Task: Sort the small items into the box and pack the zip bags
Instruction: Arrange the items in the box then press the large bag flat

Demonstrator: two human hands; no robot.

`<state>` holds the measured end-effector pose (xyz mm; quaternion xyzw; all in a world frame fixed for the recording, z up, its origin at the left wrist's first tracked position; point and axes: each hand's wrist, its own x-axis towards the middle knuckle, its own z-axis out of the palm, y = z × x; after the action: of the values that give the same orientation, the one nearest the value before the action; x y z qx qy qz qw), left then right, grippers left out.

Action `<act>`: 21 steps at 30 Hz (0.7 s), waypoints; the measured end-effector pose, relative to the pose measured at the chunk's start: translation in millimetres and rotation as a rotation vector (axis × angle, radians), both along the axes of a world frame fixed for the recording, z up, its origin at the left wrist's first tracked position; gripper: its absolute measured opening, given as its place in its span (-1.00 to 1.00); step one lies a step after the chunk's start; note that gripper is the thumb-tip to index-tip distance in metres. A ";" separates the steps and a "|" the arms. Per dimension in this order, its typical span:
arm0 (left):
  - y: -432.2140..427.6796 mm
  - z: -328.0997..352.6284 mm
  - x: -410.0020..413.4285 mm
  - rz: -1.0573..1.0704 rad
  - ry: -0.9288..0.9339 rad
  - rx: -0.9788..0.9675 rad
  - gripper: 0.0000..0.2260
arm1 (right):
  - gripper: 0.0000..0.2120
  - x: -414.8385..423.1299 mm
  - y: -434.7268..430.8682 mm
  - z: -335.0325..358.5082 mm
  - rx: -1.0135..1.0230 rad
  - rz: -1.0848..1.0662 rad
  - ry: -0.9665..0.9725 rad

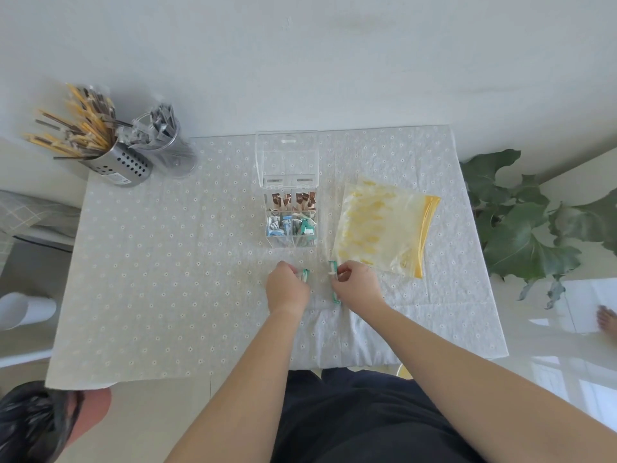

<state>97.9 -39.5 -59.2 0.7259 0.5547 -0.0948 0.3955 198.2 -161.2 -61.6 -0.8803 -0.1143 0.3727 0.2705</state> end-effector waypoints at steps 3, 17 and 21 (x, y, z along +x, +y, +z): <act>4.1 5.2 -6.6 -0.015 -0.072 -0.053 -0.82 | -0.83 9.4 -2.8 13.0 0.083 -0.043 -0.004; 70.3 110.4 22.7 0.006 -0.662 0.068 -0.81 | -0.92 42.6 47.3 83.2 0.518 -0.185 -0.141; 85.5 100.7 41.7 -0.093 -0.604 0.089 -0.81 | -0.90 40.6 64.1 75.3 0.497 -0.124 -0.193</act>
<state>139.6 46.0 41.5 0.7623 0.3821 0.1316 0.5056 238.8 -97.0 13.7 -0.8236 -0.1735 0.2305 0.4882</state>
